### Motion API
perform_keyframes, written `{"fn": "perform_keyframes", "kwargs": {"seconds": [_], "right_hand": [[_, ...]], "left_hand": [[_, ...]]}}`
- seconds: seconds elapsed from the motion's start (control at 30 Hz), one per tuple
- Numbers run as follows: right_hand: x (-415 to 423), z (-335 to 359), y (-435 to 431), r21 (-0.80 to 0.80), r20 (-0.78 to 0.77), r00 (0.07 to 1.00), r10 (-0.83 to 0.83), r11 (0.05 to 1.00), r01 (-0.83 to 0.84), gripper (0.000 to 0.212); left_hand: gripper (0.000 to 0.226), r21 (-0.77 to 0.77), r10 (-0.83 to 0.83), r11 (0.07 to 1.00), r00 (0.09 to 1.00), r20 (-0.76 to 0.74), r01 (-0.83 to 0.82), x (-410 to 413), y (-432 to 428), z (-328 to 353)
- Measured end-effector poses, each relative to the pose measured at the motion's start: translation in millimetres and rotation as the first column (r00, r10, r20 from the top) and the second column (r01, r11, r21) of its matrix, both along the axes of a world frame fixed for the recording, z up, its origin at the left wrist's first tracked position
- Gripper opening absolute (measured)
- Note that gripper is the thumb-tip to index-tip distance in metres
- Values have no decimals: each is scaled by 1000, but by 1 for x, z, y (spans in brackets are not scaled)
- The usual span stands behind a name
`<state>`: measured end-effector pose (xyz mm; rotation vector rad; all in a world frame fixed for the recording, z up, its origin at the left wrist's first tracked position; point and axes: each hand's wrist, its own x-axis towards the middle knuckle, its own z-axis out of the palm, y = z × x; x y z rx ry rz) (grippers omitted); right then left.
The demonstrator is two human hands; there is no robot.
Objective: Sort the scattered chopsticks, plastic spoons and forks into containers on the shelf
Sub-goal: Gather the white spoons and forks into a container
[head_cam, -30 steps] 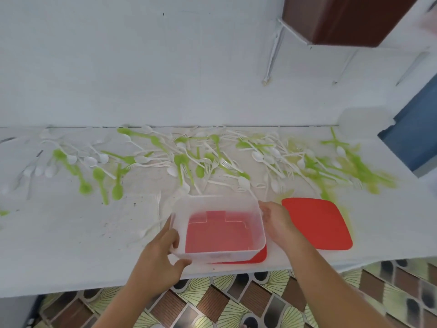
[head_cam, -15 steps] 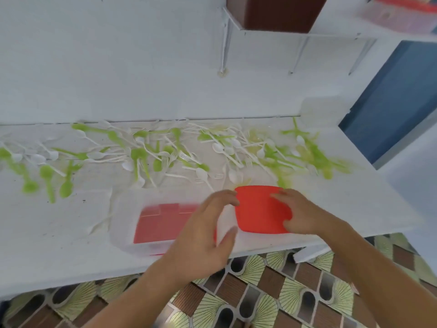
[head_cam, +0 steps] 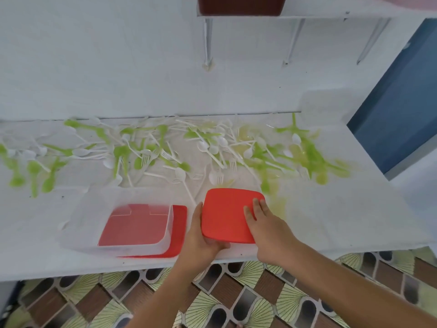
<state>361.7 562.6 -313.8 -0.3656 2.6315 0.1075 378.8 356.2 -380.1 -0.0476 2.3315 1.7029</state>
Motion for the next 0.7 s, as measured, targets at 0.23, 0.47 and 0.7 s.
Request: {"fn": "perform_keyframes", "kwargs": {"seconds": [0.23, 0.47, 0.7], "right_hand": [[-25, 27, 11, -91, 164, 985, 45, 995, -30, 81], [-61, 63, 49, -543, 208, 951, -227, 782, 306, 24], [-69, 61, 76, -897, 149, 749, -646, 231, 378, 34]], "left_hand": [[107, -12, 65, 998, 997, -38, -65, -3, 5, -8], [117, -130, -32, 991, 995, -98, 19, -3, -1, -7], [51, -269, -88, 962, 985, -151, 44, -6, -9, -14]]}}
